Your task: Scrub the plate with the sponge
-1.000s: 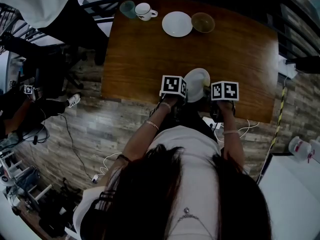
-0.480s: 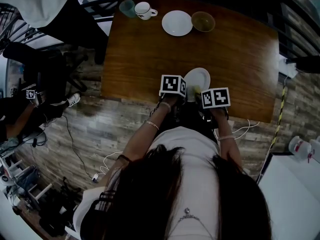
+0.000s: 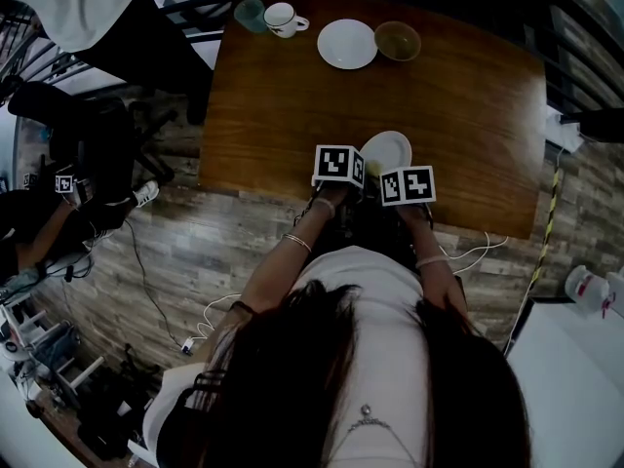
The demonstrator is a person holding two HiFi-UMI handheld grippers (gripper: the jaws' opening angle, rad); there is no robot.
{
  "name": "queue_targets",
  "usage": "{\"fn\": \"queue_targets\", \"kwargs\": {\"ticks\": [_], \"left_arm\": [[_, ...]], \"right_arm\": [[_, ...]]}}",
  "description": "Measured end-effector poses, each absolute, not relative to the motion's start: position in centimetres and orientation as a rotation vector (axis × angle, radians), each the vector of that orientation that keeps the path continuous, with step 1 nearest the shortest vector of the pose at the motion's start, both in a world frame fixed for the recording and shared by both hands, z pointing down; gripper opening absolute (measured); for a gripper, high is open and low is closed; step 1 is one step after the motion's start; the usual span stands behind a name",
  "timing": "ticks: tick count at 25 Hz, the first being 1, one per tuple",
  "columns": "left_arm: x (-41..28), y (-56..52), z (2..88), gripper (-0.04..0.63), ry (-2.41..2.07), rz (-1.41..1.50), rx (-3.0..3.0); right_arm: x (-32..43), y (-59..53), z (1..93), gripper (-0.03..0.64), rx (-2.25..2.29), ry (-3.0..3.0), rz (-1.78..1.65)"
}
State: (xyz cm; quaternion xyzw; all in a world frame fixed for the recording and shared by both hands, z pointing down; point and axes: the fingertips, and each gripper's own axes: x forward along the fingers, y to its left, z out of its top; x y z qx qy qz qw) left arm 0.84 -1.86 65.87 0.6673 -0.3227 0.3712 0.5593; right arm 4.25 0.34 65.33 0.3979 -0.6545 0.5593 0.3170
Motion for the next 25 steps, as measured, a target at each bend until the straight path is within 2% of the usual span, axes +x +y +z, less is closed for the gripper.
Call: {"fn": "queue_targets", "kwargs": {"ticks": [7,15,22,25], "left_arm": [[0.9,-1.7,65.9,0.074,-0.755,0.860,1.576],[0.9,-1.9,66.0,0.071,-0.754,0.867,1.571],[1.0,-1.7,66.0,0.071,-0.745,0.884,1.586],[1.0,-1.9,66.1,0.071,-0.742,0.886,1.580]], "right_arm": [[11.8,-3.2,64.9,0.071,1.317,-1.668,1.405],[3.9,0.0,65.6,0.071,0.984,-1.742,1.528],[11.8,-4.4,65.2,0.071,1.308,-1.673,1.409],[9.1,-3.6,65.3,0.071,1.238,-1.691,1.426]]}}
